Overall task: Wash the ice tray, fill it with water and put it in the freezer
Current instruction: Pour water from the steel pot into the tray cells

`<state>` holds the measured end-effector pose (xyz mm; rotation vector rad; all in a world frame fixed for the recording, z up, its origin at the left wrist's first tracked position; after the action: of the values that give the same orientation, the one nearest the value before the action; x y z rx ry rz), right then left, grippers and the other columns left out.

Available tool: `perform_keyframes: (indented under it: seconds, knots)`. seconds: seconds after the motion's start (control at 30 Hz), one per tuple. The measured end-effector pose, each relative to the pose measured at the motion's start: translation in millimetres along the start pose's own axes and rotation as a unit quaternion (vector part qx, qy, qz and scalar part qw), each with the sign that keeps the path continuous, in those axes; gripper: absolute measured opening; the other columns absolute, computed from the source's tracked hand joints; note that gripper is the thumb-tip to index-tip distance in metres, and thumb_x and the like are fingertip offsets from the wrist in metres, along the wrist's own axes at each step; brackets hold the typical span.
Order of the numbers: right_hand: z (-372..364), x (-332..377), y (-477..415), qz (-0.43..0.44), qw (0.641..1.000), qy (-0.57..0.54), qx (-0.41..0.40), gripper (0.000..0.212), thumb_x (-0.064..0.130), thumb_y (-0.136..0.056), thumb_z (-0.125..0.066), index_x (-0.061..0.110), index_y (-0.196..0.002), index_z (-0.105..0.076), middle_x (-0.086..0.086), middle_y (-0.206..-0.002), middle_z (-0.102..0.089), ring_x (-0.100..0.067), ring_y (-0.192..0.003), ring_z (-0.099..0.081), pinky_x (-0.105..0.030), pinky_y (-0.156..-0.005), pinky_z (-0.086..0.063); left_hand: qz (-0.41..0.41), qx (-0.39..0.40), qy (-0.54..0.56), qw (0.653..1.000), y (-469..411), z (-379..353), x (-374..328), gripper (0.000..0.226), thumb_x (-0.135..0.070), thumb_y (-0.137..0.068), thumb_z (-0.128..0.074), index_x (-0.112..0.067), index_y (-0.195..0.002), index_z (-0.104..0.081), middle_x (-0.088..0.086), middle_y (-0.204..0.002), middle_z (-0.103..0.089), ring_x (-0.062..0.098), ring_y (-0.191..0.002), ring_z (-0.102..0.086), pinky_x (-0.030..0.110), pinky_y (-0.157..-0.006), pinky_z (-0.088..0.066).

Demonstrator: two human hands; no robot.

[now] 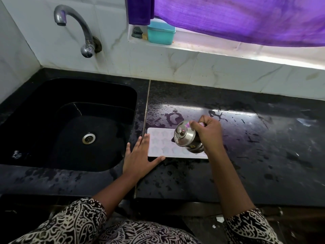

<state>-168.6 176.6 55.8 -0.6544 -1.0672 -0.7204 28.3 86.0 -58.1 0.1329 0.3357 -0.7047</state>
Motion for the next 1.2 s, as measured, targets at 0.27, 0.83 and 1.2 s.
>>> perform_keyframes:
  seconds: [0.27,0.83,1.2]
  knots:
    - [-0.8,-1.1,0.3,-0.001,1.0,0.003,-0.001,0.036,0.012,-0.075,-0.07,0.016,-0.055,-0.04,-0.006,-0.056,-0.039,-0.018,-0.057,-0.039,-0.03,-0.058,-0.035,0.0,-0.004,0.008,1.0,-0.9,-1.0,0.1,0.106,-0.087,-0.075,-0.022,-0.021,-0.156,-0.002,-0.007,-0.163,-0.012,0.01,-0.149,-0.004,0.048,-0.119,-0.003]
    - [-0.2,4.6,5.4,-0.013,1.0,-0.019,-0.006,0.036,0.007,-0.076,-0.07,0.014,-0.057,-0.04,0.0,-0.053,-0.037,-0.014,-0.054,-0.036,-0.024,-0.053,-0.034,-0.002,0.0,0.005,1.0,-0.8,0.9,-0.5,0.105,-0.086,-0.076,-0.022,-0.021,-0.156,-0.001,-0.006,-0.163,-0.01,0.01,-0.15,-0.003,0.047,-0.119,-0.002]
    - [2.4,0.0,4.5,-0.058,0.995,-0.085,-0.01,0.037,0.006,-0.074,-0.069,0.018,-0.056,-0.04,-0.01,-0.062,-0.042,-0.02,-0.062,-0.042,-0.034,-0.059,-0.04,-0.001,0.0,0.009,1.0,-0.2,1.1,-0.4,0.107,-0.087,-0.073,-0.019,-0.021,-0.156,-0.001,-0.007,-0.163,-0.01,0.011,-0.15,-0.004,0.047,-0.118,-0.001]
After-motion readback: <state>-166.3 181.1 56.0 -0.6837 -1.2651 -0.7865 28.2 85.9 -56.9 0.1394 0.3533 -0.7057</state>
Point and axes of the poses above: each hand's wrist, its own y-axis away from the middle knuckle, its own z-axis out of the back of the hand, x = y × z, the point moved 1 cm from there along -y, towards the middle knuckle
